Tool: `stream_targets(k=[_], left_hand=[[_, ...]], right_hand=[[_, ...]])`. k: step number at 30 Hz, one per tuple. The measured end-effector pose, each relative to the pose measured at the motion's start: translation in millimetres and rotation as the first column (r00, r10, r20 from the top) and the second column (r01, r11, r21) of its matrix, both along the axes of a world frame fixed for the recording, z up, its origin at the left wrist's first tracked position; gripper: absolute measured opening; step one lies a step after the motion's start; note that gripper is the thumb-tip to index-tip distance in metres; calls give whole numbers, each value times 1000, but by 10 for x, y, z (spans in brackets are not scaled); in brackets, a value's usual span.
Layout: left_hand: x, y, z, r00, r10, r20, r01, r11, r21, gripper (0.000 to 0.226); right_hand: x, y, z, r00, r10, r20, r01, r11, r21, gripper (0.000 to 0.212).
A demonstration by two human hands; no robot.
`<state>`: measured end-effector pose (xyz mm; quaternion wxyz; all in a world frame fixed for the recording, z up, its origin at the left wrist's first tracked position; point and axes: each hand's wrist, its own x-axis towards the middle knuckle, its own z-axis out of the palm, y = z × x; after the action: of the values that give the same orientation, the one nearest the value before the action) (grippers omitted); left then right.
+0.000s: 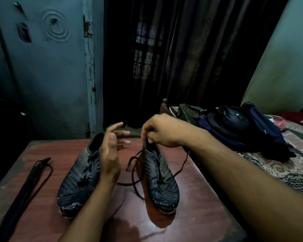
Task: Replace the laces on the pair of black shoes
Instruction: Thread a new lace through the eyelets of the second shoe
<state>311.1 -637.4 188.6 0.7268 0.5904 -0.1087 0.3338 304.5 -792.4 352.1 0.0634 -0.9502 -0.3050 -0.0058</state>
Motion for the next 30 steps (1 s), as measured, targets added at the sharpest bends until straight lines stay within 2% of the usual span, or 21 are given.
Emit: stream_targets(k=[2,5,7,9,12,14,16,18,21,23,25,27,30], left_hand=[[-21,-23,24,998,-66,11,64,989,130,54],[-92,-199,18,997,-57,47,29,885,465,65],[-96,-311,-25,999,-17,45,-10,844,536,73],[-79,-346,-69,991,81,110,-131,797,590,70],[-57,-311,-101,938,187,292,-341,651,678,55],[-47,-289,-127,917,184,354,-392,585,710,37],[-31,-257,-147,916,167,366,-394,550,736,30],[-14,-213,-145,915,183,359,-400,513,760,33],[16,-156,-130,920,217,328,-393,461,796,37],[40,-122,-146,942,220,252,-329,470,819,37],[60,-96,-190,967,200,155,-238,506,829,27],[104,-86,-256,975,200,101,-196,543,817,16],[198,-64,-351,971,241,13,-170,643,746,15]], right_hand=[[43,-46,-83,999,-30,-33,25,992,-125,24],[66,-84,-120,998,-29,-51,25,995,-92,11],[69,-118,-131,996,-46,-78,43,998,-36,7],[65,-169,-204,996,-59,-69,62,997,35,8],[43,-296,-398,997,-81,-17,83,980,181,9],[-11,-377,-486,996,-82,-41,91,940,330,10],[-115,-443,-516,991,-43,-124,101,853,512,6],[-245,-495,-554,975,11,-222,144,728,670,5],[-420,-586,-671,939,137,-316,216,482,849,6],[-534,-626,-767,906,242,-347,271,295,916,8],[-654,-646,-863,873,329,-360,319,174,932,9],[-756,-679,-936,835,409,-368,351,121,929,11],[-849,-808,-1018,751,525,-401,377,159,913,17]])
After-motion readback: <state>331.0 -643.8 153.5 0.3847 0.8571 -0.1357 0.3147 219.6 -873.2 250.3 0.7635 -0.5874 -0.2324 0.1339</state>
